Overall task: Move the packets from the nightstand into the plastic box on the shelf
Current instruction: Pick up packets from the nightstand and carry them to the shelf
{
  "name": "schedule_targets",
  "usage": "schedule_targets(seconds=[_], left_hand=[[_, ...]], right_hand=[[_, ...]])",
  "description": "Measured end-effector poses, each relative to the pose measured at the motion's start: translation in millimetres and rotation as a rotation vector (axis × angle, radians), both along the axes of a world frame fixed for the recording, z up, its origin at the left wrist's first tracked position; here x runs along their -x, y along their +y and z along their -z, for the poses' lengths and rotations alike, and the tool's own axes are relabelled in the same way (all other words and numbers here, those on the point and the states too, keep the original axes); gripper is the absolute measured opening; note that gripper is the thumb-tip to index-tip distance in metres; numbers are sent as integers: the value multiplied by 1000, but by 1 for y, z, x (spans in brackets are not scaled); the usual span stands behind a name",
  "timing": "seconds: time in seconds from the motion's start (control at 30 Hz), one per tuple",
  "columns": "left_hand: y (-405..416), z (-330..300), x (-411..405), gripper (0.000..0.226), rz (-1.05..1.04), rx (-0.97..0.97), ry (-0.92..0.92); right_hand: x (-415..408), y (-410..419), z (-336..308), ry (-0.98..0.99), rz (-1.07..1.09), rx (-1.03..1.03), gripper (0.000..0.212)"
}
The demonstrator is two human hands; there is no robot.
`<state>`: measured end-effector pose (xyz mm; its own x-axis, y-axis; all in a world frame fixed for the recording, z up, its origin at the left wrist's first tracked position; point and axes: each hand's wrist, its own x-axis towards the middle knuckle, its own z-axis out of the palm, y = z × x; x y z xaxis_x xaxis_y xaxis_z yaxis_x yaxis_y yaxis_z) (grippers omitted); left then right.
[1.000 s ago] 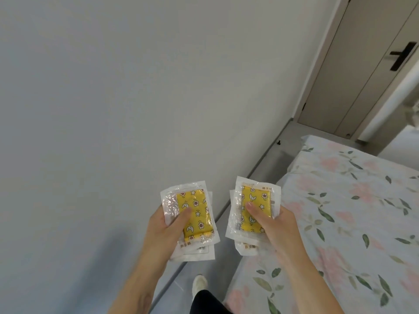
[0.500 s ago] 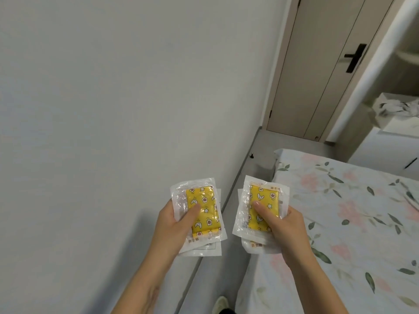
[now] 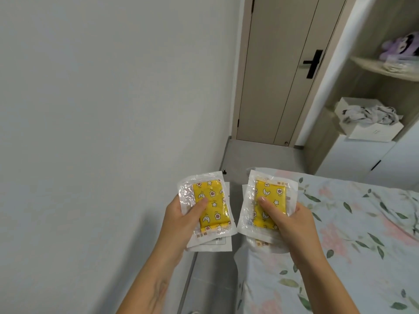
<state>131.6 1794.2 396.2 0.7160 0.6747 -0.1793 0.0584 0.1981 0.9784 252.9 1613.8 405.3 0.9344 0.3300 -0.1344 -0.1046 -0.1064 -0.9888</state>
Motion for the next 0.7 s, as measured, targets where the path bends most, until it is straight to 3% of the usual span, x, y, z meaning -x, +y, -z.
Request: schedule_targets(seconds=[0.23,0.47,0.7], left_hand=[[50,-4,-116,10,65,-14,-7],[114,-3,-253,9,102,5,-27],[178,-14,-382,11,126,1,-55]], right_hand=[[-95,31,3,5,92,1,32],[-223,94,9,-4,147,-9,19],[-347,158,3,18,173,-33,24]])
